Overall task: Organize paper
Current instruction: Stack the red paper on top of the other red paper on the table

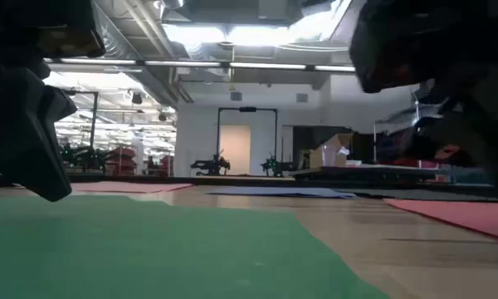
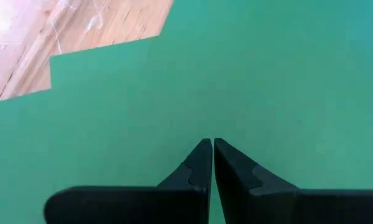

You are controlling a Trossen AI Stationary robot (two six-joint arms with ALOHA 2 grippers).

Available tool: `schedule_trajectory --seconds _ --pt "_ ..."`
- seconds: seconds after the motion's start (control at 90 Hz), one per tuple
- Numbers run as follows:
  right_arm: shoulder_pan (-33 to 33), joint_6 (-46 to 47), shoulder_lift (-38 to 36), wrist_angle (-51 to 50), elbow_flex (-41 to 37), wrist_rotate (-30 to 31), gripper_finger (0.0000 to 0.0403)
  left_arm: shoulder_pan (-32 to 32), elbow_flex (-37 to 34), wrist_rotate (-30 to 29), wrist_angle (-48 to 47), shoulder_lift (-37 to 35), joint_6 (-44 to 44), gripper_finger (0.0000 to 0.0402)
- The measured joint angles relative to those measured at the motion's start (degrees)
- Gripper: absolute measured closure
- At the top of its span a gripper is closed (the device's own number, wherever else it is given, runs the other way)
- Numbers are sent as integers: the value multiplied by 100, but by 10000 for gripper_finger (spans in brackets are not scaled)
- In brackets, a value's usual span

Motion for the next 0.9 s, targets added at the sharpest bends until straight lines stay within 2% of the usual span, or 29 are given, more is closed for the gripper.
schedule_trajectory --seconds 0.278,0.456,0.9 --pt "124 -155 13 -903 395 -279 403 0 0 2 21 0 -3 402" --pt "221 -126 13 -1071 408 -294 403 0 0 2 38 0 -1 402" --pt "-31 -414 13 -777 413 345 403 9 0 4 32 0 5 402"
